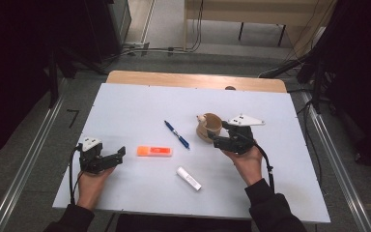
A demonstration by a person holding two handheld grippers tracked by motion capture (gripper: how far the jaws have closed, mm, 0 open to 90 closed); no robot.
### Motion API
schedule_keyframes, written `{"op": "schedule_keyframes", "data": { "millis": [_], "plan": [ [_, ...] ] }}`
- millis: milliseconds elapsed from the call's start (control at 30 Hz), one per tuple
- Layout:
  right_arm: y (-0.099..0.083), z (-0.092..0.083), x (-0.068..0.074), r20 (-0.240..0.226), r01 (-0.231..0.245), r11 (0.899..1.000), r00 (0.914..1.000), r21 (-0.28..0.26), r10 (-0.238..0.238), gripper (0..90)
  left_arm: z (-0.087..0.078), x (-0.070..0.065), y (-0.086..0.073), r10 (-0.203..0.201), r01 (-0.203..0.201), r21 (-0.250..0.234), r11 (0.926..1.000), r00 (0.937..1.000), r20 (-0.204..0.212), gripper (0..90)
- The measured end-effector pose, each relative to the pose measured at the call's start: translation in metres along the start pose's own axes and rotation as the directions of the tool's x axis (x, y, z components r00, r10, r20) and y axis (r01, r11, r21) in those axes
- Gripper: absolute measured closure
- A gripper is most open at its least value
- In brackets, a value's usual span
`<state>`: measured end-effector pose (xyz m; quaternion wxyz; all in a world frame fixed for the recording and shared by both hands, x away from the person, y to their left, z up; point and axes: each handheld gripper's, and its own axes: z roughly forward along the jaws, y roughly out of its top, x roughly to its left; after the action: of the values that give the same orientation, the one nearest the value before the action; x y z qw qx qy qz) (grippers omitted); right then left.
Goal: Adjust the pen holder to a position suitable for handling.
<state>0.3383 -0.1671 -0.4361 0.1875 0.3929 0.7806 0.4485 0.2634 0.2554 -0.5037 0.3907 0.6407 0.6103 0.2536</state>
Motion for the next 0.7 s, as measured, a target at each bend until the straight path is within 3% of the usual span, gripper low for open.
{"op": "schedule_keyframes", "data": {
  "millis": [700],
  "plan": [
    [-0.019,-0.016,0.004,0.01,0.001,1.0,1.0,-0.004,-0.001,29.1,-0.001,0.0,0.0,0.0,0.0,0.0,1.0,1.0,-0.001,11.0]
  ]
}}
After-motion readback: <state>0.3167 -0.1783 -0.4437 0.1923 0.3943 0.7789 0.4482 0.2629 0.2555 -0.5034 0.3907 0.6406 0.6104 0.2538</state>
